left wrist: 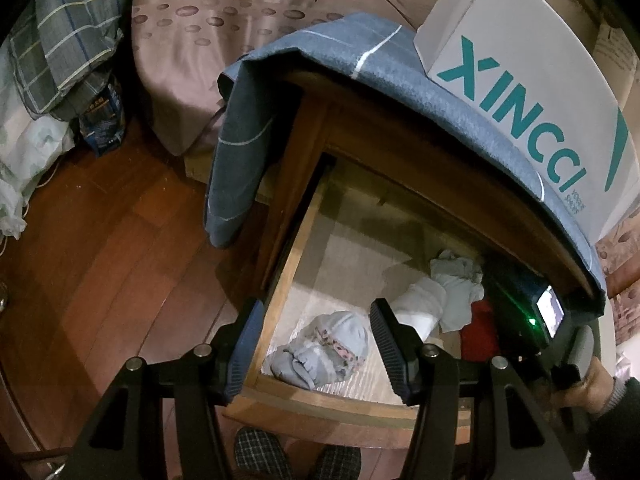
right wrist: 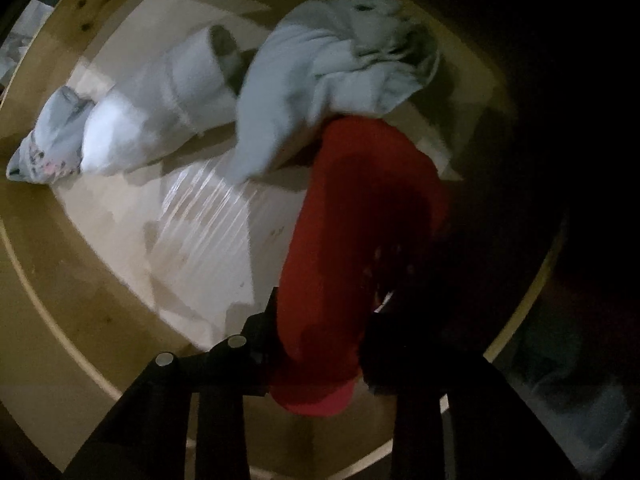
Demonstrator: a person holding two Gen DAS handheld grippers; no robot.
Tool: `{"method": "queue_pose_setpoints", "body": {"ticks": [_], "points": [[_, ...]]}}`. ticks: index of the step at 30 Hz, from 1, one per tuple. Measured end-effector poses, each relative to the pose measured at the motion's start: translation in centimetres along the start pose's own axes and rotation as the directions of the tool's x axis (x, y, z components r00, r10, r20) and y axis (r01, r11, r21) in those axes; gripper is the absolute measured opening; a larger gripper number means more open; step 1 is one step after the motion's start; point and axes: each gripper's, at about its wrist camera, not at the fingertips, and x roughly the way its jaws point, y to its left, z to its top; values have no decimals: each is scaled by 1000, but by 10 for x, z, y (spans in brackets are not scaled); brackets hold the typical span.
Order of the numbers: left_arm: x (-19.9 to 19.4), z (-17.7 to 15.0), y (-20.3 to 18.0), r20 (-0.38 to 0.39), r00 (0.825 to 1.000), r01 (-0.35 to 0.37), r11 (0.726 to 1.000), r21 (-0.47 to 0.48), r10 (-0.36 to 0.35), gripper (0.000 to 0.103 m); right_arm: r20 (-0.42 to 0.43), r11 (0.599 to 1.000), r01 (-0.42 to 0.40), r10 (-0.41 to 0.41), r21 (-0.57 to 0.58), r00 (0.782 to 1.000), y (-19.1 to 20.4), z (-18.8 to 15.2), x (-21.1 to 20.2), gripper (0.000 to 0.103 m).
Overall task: Take underwear out of drawer
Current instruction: 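Grasp the red sock with the right tool and lift it, then grasp the white patterned sock in the drawer with the left tool while the right tool holds the red sock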
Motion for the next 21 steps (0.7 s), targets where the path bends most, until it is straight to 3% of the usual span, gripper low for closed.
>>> {"method": "queue_pose_setpoints", "body": {"ticks": [7, 13, 15, 18, 21], "points": [[7, 1, 5, -50, 997, 53, 998, -24, -54, 57, 53, 989, -89, 83, 117, 995, 7, -24, -27, 28], [17, 5, 16, -120, 985, 115, 987, -111, -128, 57, 177, 931, -211, 163, 300, 971, 3, -53, -47, 28], [20, 8, 14, -142, 983, 103, 990, -93, -115, 57, 231, 917, -209, 134, 339, 964, 1, -63, -60, 28], [25, 10, 3, -183, 978, 99, 995, -17, -101, 57, 310, 870, -287, 166, 400, 936, 9, -82, -54, 28], [38, 10, -10, -267, 958, 123, 990, 63, -102, 57, 353, 847, -319, 170, 426, 920, 13, -89, -52, 28]]}}
